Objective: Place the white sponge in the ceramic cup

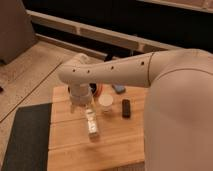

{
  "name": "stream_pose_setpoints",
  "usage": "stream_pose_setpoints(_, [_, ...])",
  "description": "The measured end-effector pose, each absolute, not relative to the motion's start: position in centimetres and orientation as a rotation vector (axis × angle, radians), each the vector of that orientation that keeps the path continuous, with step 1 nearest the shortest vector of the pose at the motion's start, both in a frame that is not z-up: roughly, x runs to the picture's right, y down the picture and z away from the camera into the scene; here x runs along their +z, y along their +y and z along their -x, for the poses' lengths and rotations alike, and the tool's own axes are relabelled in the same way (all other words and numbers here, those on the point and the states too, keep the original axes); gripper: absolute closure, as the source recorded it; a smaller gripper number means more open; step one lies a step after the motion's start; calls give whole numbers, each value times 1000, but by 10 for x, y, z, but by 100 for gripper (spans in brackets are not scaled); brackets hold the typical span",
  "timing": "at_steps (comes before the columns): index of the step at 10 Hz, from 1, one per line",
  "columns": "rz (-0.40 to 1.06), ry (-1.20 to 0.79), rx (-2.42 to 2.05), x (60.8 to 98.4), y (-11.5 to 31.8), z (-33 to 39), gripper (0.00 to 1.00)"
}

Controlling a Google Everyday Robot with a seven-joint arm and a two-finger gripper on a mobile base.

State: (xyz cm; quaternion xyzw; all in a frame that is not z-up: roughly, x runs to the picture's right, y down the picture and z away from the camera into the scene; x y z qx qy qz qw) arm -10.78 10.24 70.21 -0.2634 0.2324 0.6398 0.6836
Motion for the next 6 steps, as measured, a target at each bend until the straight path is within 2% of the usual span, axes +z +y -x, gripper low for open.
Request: stream_pose_setpoints(6, [601,513,1432,707,102,111,35])
